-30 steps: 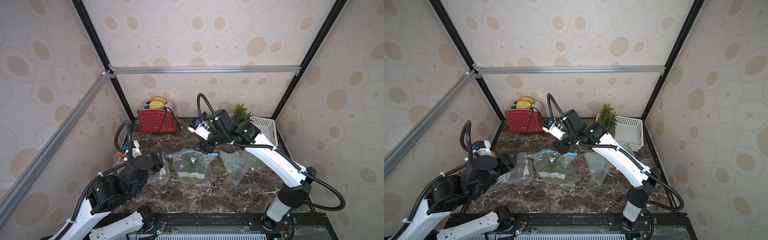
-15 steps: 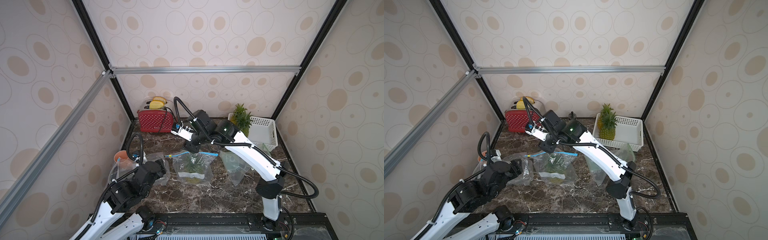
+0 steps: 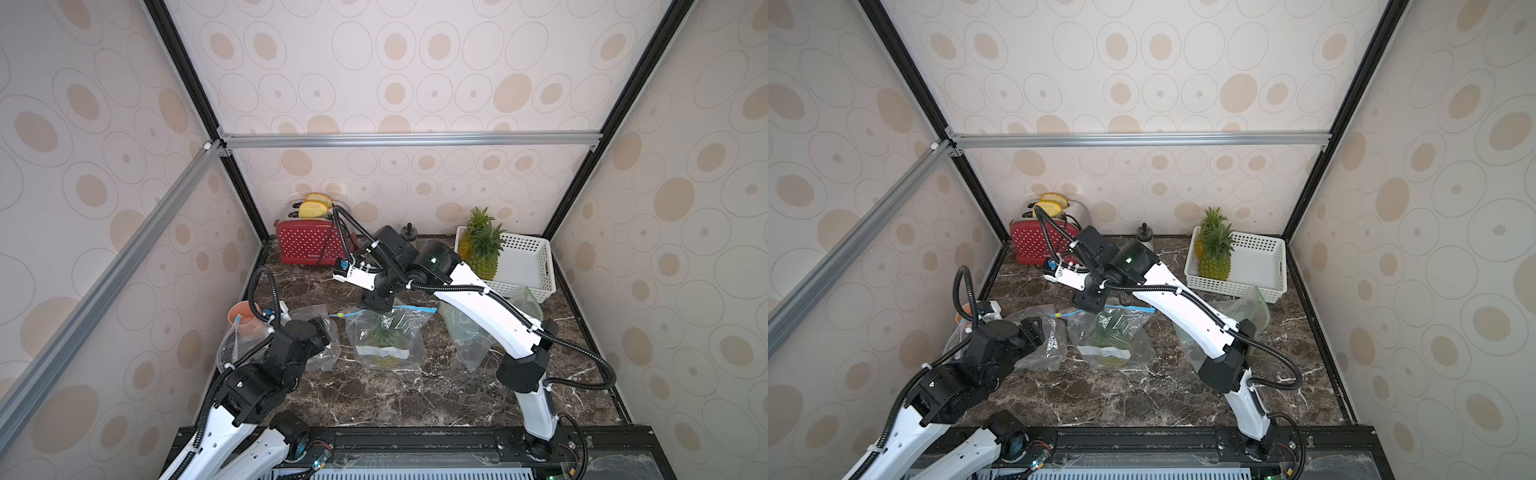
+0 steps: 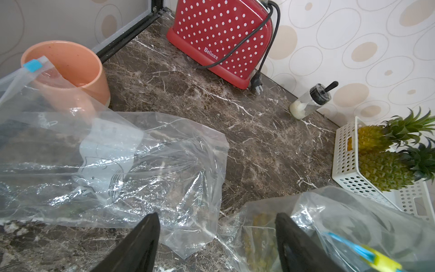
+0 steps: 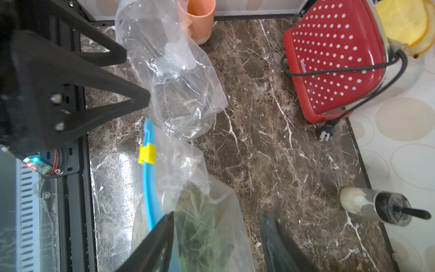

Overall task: Open the zip-top bag and take out the pineapple
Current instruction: Unzip the zipper on the zipper food storage bag.

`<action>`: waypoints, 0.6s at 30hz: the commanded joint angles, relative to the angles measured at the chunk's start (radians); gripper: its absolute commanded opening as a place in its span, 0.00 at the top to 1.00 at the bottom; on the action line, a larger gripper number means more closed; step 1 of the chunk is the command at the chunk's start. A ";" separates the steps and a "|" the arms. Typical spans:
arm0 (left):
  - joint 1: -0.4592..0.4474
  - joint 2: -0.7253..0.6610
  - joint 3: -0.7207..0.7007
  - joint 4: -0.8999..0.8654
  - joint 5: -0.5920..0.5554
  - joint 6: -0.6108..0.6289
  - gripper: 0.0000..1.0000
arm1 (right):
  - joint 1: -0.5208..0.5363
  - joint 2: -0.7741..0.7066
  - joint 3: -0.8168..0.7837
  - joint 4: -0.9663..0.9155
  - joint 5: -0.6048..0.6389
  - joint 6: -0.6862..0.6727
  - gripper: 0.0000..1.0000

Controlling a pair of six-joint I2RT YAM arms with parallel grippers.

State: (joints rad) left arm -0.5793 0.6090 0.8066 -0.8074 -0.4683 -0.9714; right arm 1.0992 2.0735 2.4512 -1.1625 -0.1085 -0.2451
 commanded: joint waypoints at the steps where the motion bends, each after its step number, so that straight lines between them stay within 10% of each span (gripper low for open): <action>1: 0.017 -0.025 -0.002 -0.004 -0.021 0.005 0.22 | 0.032 0.023 0.025 -0.014 -0.060 -0.061 0.38; 18: 0.027 -0.076 -0.034 0.026 -0.014 0.013 0.32 | 0.071 0.094 0.097 -0.018 -0.059 -0.102 0.50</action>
State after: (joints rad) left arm -0.5625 0.5438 0.7753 -0.7937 -0.4709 -0.9695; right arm 1.1660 2.1353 2.5244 -1.1618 -0.1539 -0.3229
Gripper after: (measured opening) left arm 0.684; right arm 0.508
